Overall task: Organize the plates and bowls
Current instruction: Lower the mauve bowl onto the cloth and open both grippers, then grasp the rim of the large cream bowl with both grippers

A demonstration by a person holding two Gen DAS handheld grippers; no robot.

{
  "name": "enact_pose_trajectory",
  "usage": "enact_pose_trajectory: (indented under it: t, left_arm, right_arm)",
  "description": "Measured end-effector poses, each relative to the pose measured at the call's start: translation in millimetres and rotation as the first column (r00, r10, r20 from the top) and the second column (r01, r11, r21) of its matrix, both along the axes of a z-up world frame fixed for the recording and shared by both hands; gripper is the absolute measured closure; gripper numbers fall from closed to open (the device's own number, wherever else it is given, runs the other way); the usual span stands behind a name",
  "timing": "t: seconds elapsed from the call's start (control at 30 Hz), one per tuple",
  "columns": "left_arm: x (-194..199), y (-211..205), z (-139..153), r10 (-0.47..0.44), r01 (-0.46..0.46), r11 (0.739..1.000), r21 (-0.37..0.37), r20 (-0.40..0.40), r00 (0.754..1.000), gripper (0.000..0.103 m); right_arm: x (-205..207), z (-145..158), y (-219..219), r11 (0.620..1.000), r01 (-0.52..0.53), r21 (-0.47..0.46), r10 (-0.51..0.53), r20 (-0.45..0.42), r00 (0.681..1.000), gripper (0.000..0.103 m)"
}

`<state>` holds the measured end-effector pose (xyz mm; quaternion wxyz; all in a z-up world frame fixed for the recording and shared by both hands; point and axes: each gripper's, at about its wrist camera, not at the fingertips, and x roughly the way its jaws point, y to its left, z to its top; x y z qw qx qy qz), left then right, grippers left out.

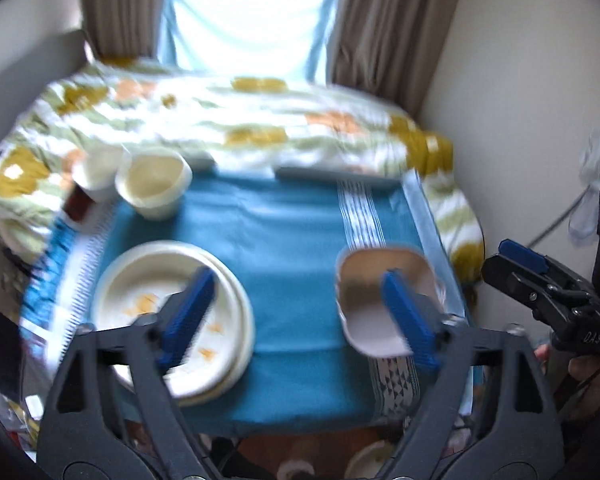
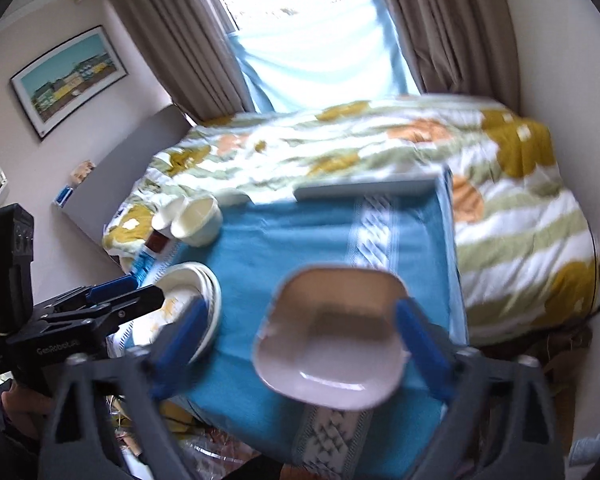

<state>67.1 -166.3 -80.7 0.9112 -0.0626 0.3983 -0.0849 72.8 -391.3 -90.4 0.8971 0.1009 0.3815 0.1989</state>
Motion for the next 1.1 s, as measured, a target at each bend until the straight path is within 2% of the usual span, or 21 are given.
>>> enact_pose_trajectory:
  t: [0.03, 0.13, 0.2, 0.3, 0.37, 0.47, 0.6, 0.7, 0.8, 0.87, 0.97, 1.0, 1.03, 1.1]
  left_arm:
    - [-3.6, 10.0, 11.3, 0.021, -0.021, 1.000, 0.001, 0.040, 0.999, 0.000]
    - [-9.8, 40.4, 33.6, 0.052, -0.055, 0.998, 0.016, 0.126, 0.991, 0.000]
    - [-3.0, 60.5, 38.0, 0.066, -0.071, 0.997, 0.042, 0.116, 0.991, 0.000]
    - [14.5, 96.8, 36.5, 0.091, -0.095, 0.994, 0.049, 0.086, 0.992, 0.000]
    - [28.7, 126.3, 33.9, 0.106, -0.107, 0.994, 0.020, 0.060, 0.993, 0.000]
    - [54.0, 173.3, 24.7, 0.107, -0.107, 0.993, -0.042, 0.012, 0.994, 0.000]
    - [99.3, 221.3, -2.1, 0.095, -0.105, 0.988, -0.115, -0.090, 0.991, 0.001]
    - [135.1, 243.8, -31.3, 0.073, -0.100, 0.982, -0.159, -0.172, 0.982, 0.006]
    - [167.1, 256.4, -61.8, 0.056, -0.102, 0.976, -0.191, -0.234, 0.971, 0.015]
    - [183.5, 255.3, -81.7, 0.045, -0.105, 0.973, -0.207, -0.275, 0.960, 0.025]
    - [206.8, 253.0, -110.1, 0.040, -0.118, 0.968, -0.220, -0.329, 0.943, 0.032]
    - [213.6, 251.5, -118.4, 0.038, -0.120, 0.968, -0.218, -0.345, 0.938, 0.034]
    - [221.3, 249.7, -128.5, 0.040, -0.126, 0.969, -0.212, -0.367, 0.930, 0.039]
    - [233.9, 247.9, -144.5, 0.052, -0.143, 0.969, -0.201, -0.398, 0.916, 0.048]
  right_arm:
    - [1.7, 9.3, 10.1, 1.000, -0.020, 0.009, 0.020, 0.025, 0.999, 0.000]
    - [9.0, 30.0, 40.3, 0.998, -0.063, 0.029, 0.060, 0.099, 0.993, 0.000]
    - [13.7, 38.8, 63.5, 0.994, -0.102, 0.028, 0.098, 0.137, 0.986, 0.000]
    - [27.4, 44.7, 107.5, 0.985, -0.170, -0.037, 0.173, 0.108, 0.979, 0.000]
    - [41.4, 42.9, 134.1, 0.981, -0.183, -0.061, 0.187, 0.069, 0.980, 0.000]
    - [69.3, 38.0, 164.3, 0.988, -0.146, -0.055, 0.148, 0.035, 0.988, 0.000]
    - [116.2, 19.9, 199.9, 0.989, -0.141, -0.045, 0.138, -0.068, 0.988, 0.000]
    - [149.2, -2.1, 219.6, 0.993, -0.114, -0.044, 0.107, -0.137, 0.985, 0.000]
    - [177.3, -28.9, 233.9, 0.995, -0.096, -0.039, 0.086, -0.209, 0.974, 0.001]
    - [194.6, -47.6, 239.0, 0.996, -0.085, -0.030, 0.074, -0.263, 0.962, 0.004]
    - [218.8, -76.9, 245.9, 0.997, -0.082, -0.011, 0.074, -0.341, 0.937, 0.017]
    - [224.8, -84.4, 248.3, 0.996, -0.088, -0.008, 0.079, -0.360, 0.929, 0.025]
    - [231.3, -93.5, 251.0, 0.996, -0.094, -0.005, 0.085, -0.381, 0.921, 0.033]
    - [245.7, -110.7, 256.1, 0.995, -0.104, 0.002, 0.095, -0.423, 0.901, 0.041]
